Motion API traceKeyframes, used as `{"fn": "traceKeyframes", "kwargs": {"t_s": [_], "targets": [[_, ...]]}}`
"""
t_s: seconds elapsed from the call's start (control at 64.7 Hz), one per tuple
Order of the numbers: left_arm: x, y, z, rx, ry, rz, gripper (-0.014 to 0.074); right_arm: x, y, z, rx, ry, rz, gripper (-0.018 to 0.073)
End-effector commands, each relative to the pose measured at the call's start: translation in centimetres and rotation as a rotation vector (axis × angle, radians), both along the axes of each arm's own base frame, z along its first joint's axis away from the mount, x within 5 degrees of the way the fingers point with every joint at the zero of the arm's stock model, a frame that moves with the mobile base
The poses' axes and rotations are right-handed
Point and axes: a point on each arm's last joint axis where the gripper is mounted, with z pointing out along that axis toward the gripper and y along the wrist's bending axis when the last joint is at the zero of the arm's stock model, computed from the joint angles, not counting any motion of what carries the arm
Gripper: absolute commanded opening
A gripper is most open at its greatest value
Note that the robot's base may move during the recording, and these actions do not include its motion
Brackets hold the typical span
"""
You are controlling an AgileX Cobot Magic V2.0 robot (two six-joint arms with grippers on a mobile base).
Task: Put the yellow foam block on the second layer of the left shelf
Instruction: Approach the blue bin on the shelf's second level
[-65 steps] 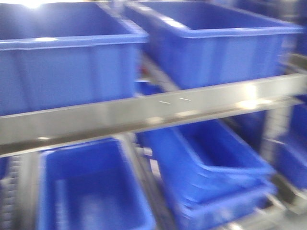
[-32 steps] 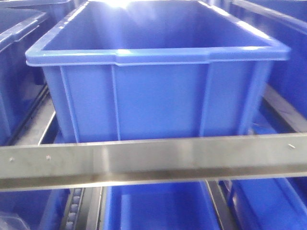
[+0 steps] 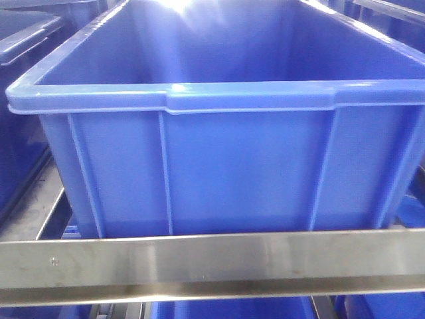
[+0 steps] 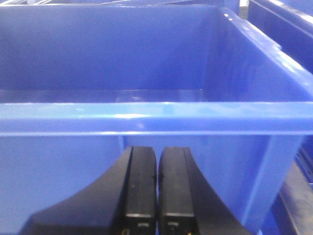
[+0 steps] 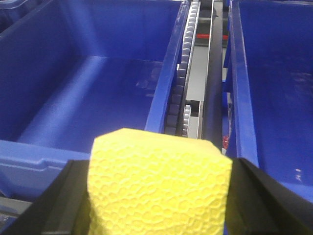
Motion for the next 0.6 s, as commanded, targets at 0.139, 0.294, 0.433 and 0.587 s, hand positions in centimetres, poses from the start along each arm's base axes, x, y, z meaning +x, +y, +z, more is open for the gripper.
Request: {"fn": "traceKeyframes", "kwargs": {"t_s": [0.139, 0.294, 0.433, 0.587], "targets": [[0.01, -0.16, -0.03, 0.001, -0.072, -0.017, 0.0136, 0.20, -0.02, 1.53, 0.015, -0.093, -0.008, 0.0277], [0.01, -0.16, -0.03, 0.001, -0.072, -0.017, 0.0136, 0.20, -0.02, 1.53, 0.015, -0.093, -0.008, 0.0277], [0.01, -0.16, -0.03, 0.001, -0.072, -0.017, 0.0136, 0.20, -0.02, 1.53, 0.015, -0.093, -0.008, 0.0277], [0.01, -0.16, -0.03, 0.001, -0.072, -0.017, 0.0136, 0.19, 0.02, 1.50, 0.023, -0.087, -0.004, 0.0277]]}}
